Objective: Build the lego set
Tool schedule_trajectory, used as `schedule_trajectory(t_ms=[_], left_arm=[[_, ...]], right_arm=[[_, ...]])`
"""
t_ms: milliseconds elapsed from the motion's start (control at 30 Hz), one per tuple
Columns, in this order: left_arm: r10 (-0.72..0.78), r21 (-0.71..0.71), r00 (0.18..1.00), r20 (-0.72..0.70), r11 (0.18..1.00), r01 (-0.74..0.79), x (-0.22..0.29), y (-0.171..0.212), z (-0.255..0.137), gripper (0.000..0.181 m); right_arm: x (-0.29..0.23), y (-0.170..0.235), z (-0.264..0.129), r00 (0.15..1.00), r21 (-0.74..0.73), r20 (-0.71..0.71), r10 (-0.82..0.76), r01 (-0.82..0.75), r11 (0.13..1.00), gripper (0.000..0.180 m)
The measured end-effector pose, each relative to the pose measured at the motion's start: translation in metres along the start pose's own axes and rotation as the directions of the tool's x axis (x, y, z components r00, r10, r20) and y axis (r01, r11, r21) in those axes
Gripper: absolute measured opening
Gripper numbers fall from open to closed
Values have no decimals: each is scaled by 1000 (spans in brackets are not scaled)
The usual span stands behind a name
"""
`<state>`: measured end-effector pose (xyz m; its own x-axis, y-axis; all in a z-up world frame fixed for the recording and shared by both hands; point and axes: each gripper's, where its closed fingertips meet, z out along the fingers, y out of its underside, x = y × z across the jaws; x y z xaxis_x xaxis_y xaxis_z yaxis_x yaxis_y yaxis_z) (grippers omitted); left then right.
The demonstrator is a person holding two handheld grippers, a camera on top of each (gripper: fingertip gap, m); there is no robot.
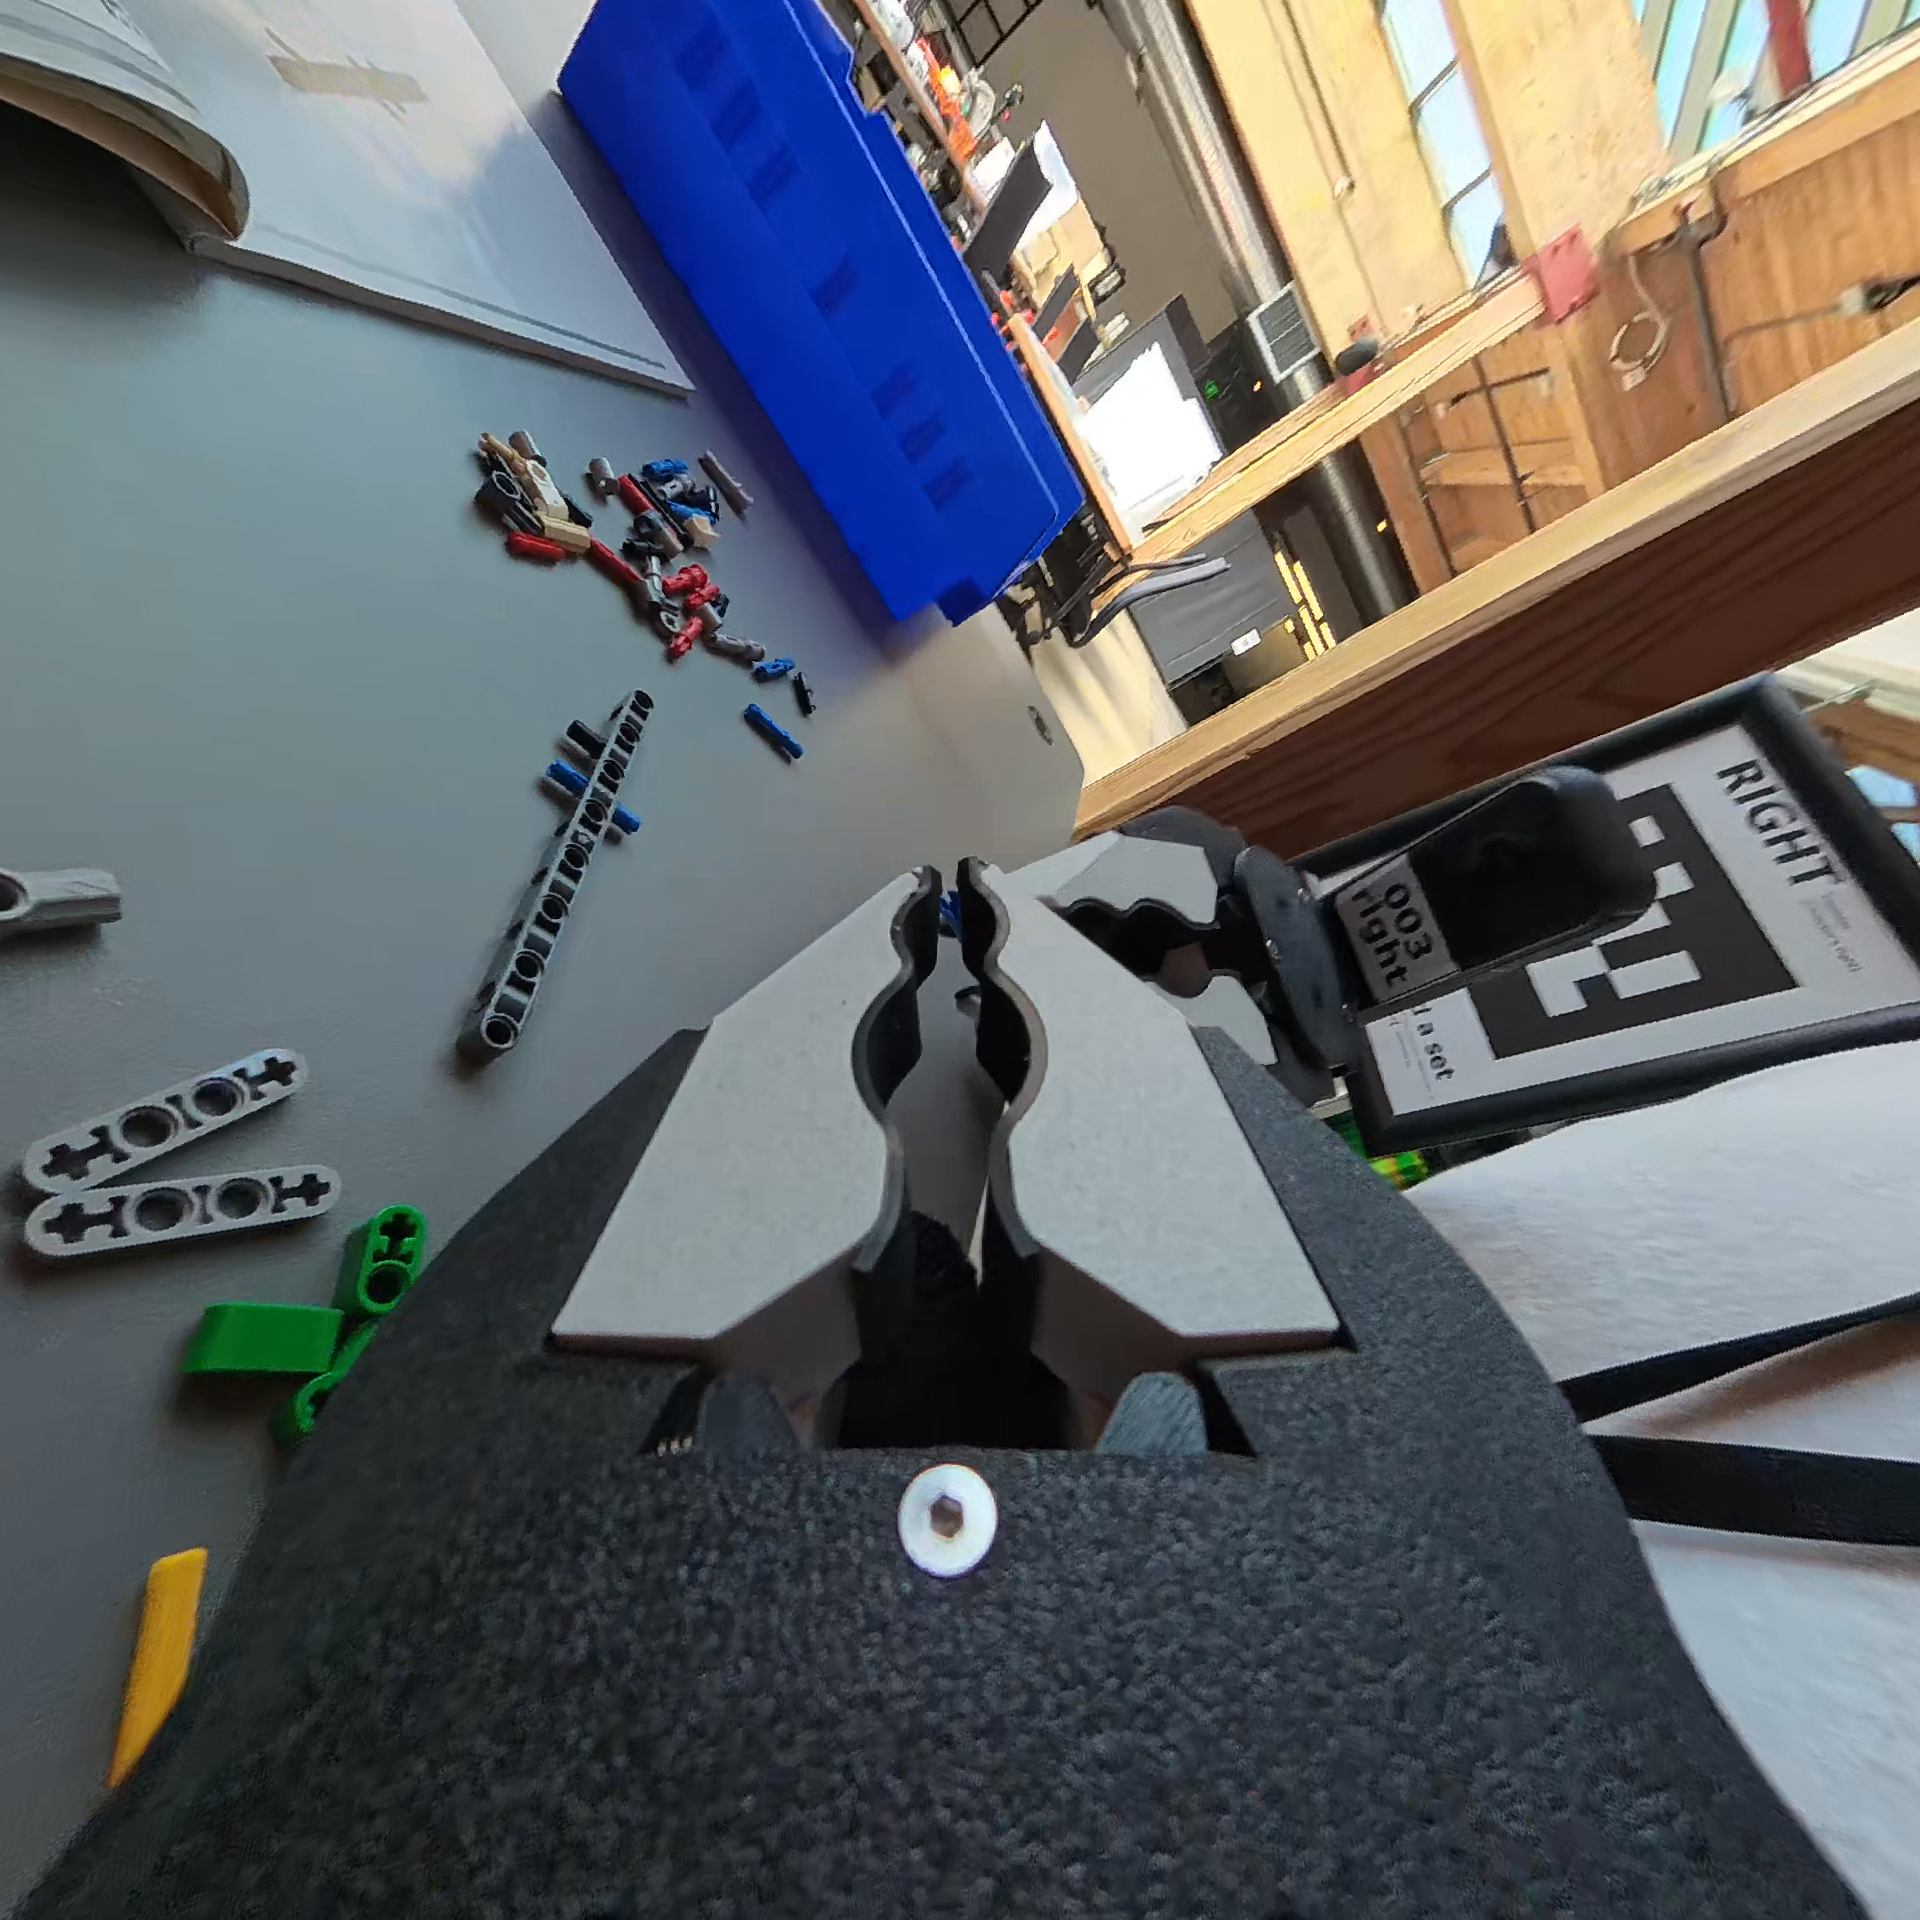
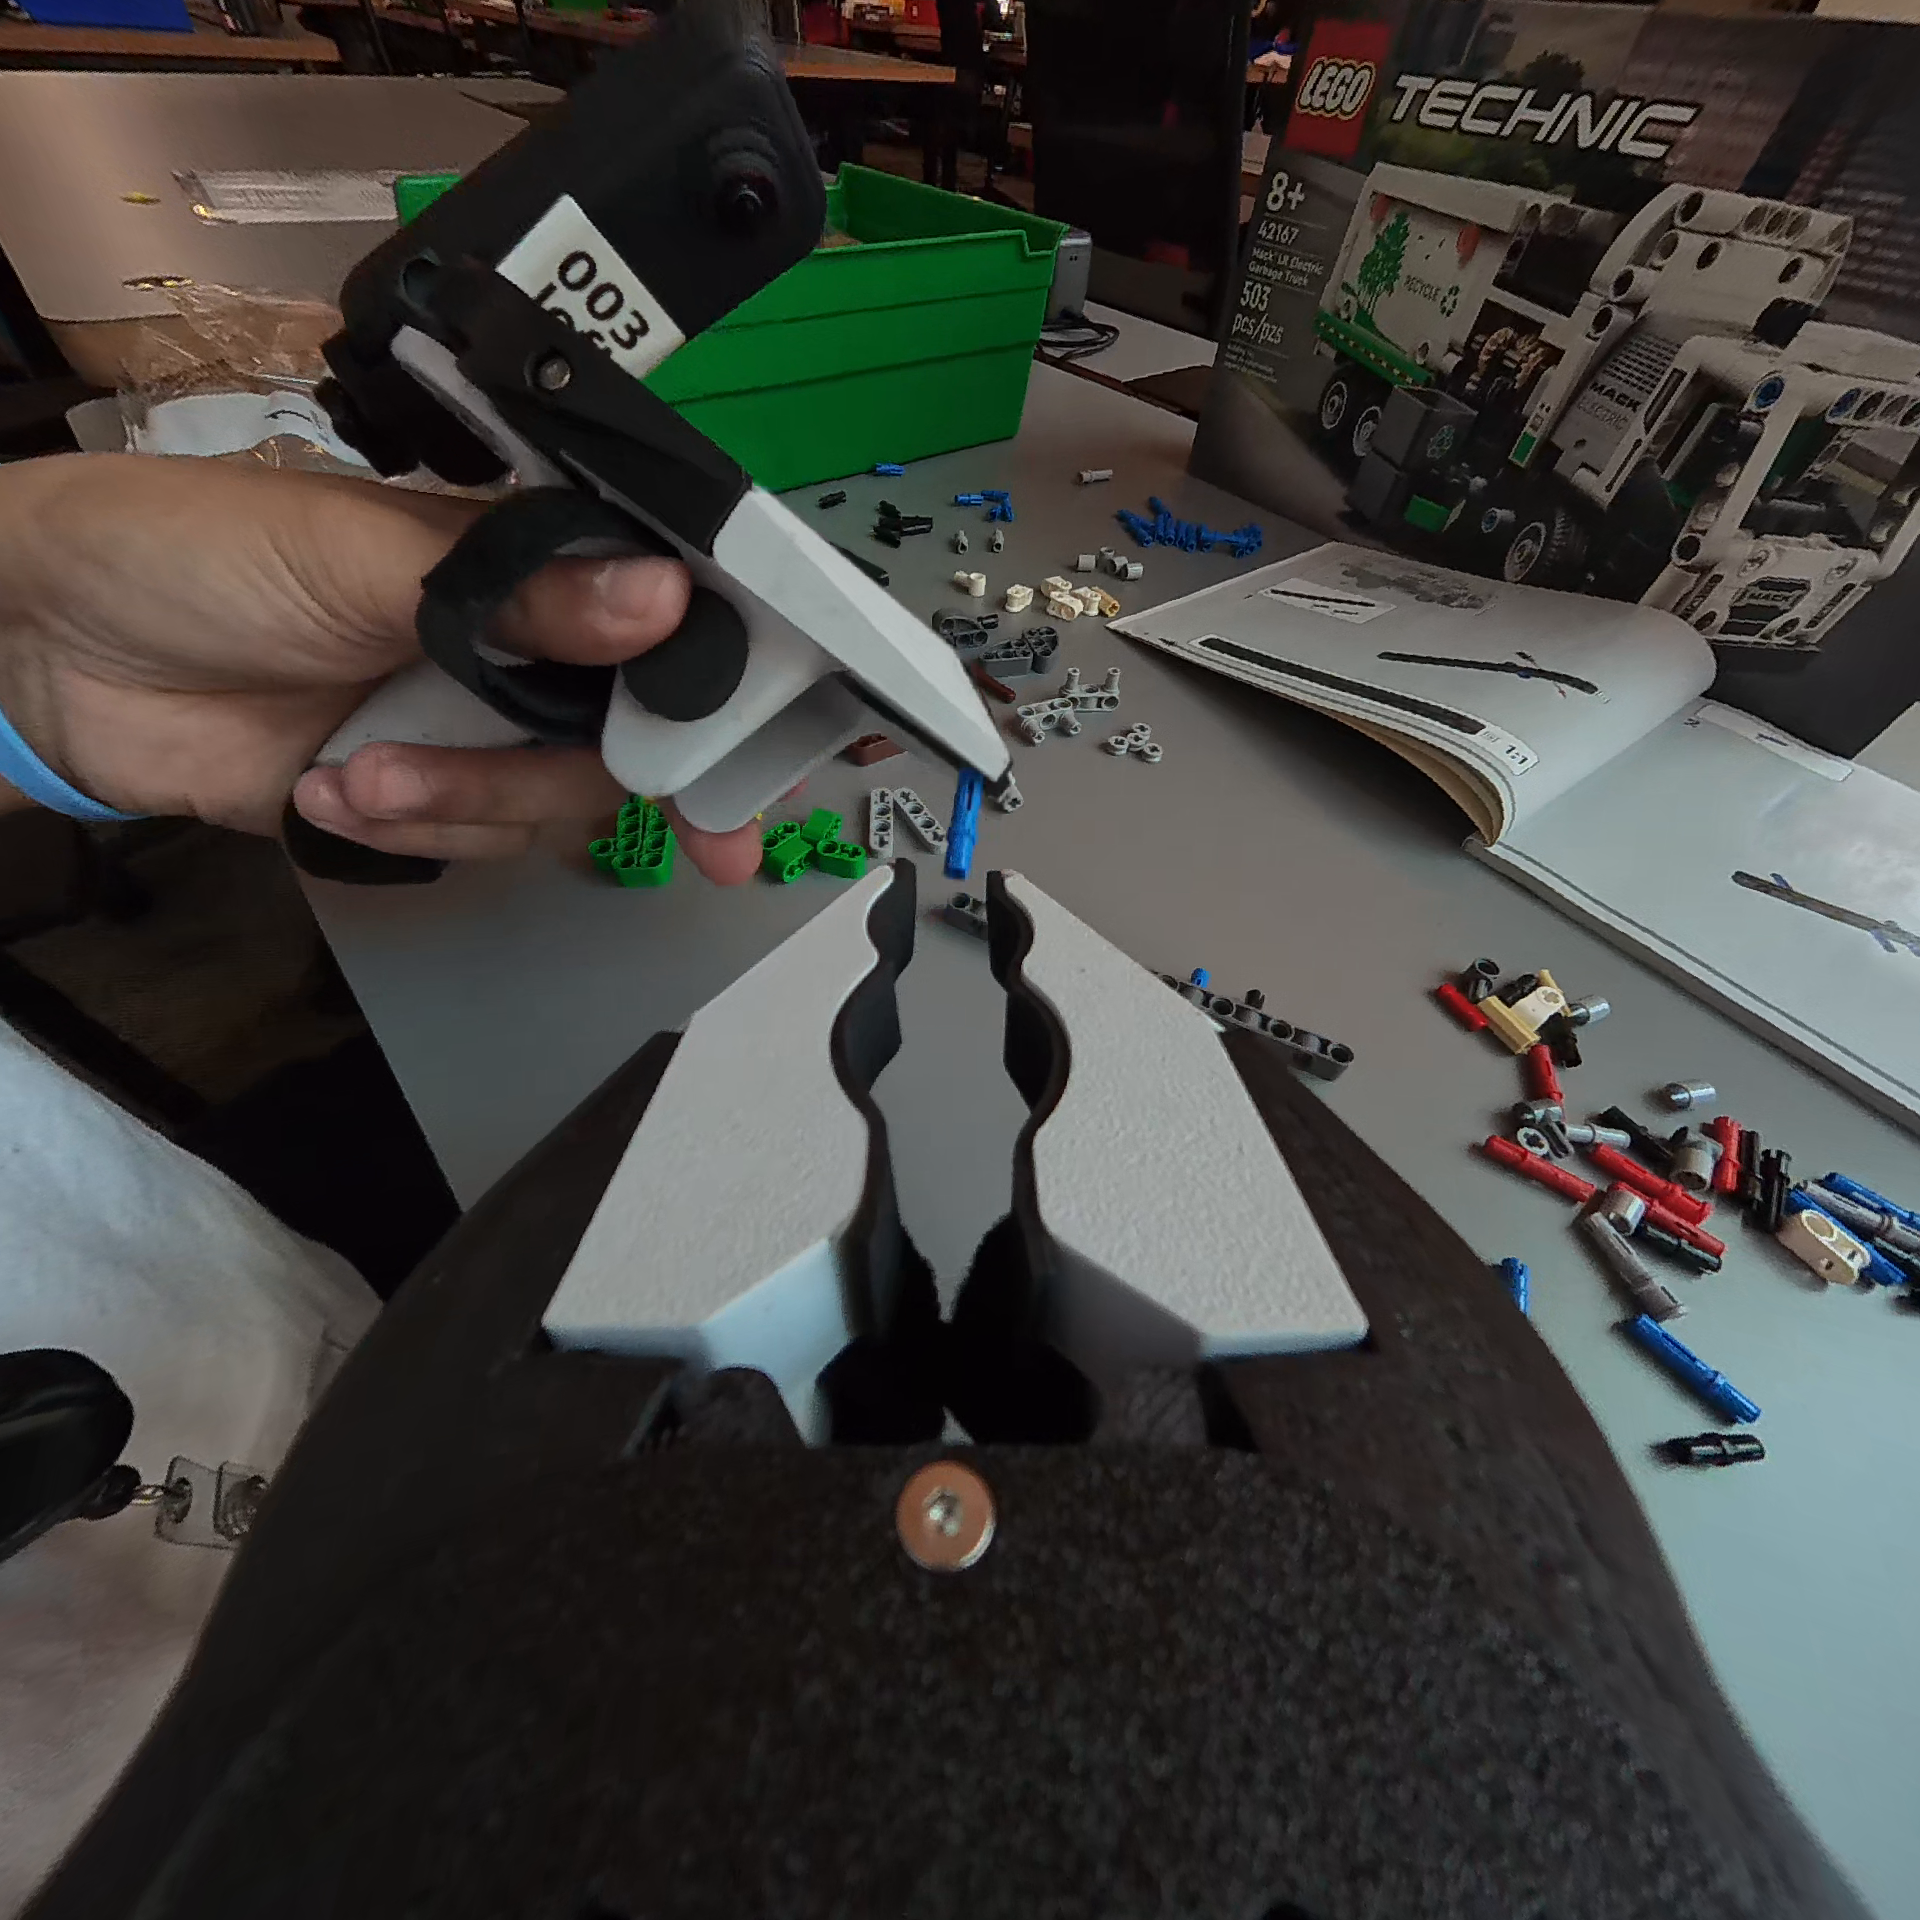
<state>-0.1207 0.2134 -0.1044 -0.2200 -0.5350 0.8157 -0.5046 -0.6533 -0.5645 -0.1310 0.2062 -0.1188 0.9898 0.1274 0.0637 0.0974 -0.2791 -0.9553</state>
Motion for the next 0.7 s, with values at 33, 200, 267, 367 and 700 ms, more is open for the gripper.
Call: schedule_trajectory(t_ms=[33, 200, 267, 367, 700], left_arm=[[-28, 7, 999, -23, 1000, 28, 1, -2, -1, 2], [-102, -9, 991, -82, 995, 102, 4, 2, 1, 2], [-120, -10, 989, -91, 993, 120, 4, 4, 2, 2], [-84, -25, 995, -58, 996, 82, 0, 8, 5, 2], [763, -507, 581, 283, 634, -585, -73, 9, -7, 28]], right_arm=[[0, 1, 0, 1000, 0, -2, -1, 1, 1000, 13], [-3, -8, -2, 999, 37, -18, -30, 30, 999, 11], [-1, -7, -3, 999, 36, -35, -39, 41, 999, 6], [2, 0, -4, 999, -8, -34, -37, 36, 999, 4], [30, 46, -12, 976, -212, -83, 200, -213, 954, 3]])
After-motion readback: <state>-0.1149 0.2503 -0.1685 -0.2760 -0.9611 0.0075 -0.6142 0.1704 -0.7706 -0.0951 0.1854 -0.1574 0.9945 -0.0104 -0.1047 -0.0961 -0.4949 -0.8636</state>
